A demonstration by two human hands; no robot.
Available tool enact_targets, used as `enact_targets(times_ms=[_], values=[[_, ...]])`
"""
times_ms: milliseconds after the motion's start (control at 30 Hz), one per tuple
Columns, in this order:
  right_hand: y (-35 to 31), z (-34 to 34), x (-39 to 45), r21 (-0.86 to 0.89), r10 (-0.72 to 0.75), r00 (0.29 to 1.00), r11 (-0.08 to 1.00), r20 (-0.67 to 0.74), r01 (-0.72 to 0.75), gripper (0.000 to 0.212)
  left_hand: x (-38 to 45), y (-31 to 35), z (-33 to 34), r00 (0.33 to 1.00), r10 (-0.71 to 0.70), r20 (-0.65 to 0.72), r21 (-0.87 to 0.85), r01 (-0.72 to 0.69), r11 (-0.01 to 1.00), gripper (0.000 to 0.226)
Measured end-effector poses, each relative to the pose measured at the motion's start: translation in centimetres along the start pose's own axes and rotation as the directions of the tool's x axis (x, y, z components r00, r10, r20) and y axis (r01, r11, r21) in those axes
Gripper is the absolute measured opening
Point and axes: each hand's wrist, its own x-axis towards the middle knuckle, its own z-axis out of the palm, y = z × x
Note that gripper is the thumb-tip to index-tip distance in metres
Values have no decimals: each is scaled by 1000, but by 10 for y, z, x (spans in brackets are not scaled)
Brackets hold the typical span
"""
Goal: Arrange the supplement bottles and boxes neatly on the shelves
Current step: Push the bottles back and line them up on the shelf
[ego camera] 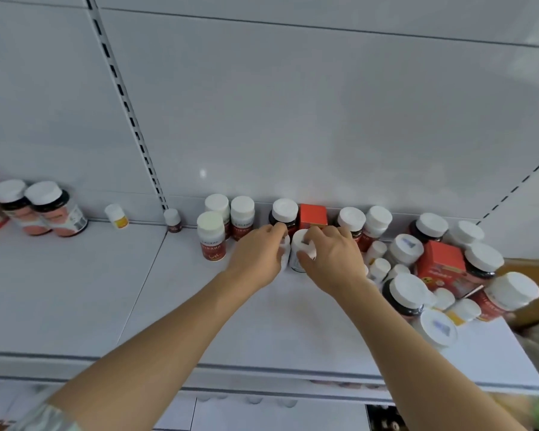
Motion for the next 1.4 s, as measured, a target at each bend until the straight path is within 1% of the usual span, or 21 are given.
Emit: enact_targets(times_ms=[67, 133, 233, 367, 467, 567, 667, 767, 900, 1067, 1133, 1233, 1400], values=[[2, -5, -2, 50, -34, 999, 998, -34, 36, 33, 0, -1, -3, 999, -38, 6, -86, 39, 996, 21], [1, -12, -3, 144, -29, 996, 989, -81, 40, 34, 1, -5, -10, 995, -97, 33, -199, 102, 975, 19], [-1, -25, -4, 311, 9, 990, 950, -138, 35, 33, 1, -8, -26, 981, -165, 102, -379, 192, 905, 21], [-2, -38, -9, 474, 31, 984, 879, -173, 55, 29, -1, -8, -47, 980, -167, 112, -544, 201, 815, 23], [-4, -44, -11, 525, 30, 985, 849, -171, 66, 27, -9, -6, -59, 982, -146, 116, -640, 187, 745, 24], [-10, -42, -14, 547, 27, 987, 835, -159, 65, 31, -23, -8, -65, 978, -151, 144, -720, 208, 662, 24], [-20, -36, -18, 582, 59, 994, 813, -87, 3, 33, -36, -13, -68, 974, -176, 141, -735, 222, 641, 25], [-32, -31, -21, 621, 71, 997, 783, -24, -41, 27, -49, -22, -70, 969, -211, 132, -732, 239, 638, 24], [-51, -27, -26, 631, 60, 998, 775, -28, -29, 25, -67, -34, -78, 963, -237, 125, -710, 254, 657, 27], [-86, -33, -30, 637, 38, 999, 771, -31, -9, 26, -88, -53, -98, 963, -264, 57, -702, 227, 675, 24], [-107, -35, -32, 635, 42, 998, 773, -38, -8, 26, -101, -65, -107, 958, -287, 30, -724, 218, 654, 27], [-147, -34, -39, 661, 21, 1000, 750, 7, -20, 31, -128, -91, -122, 947, -321, 11, -747, 221, 627, 28], [-233, -25, -56, 619, -39, 998, 785, 51, -1, 18, -182, -150, -160, 942, -334, -5, -746, 219, 629, 24]])
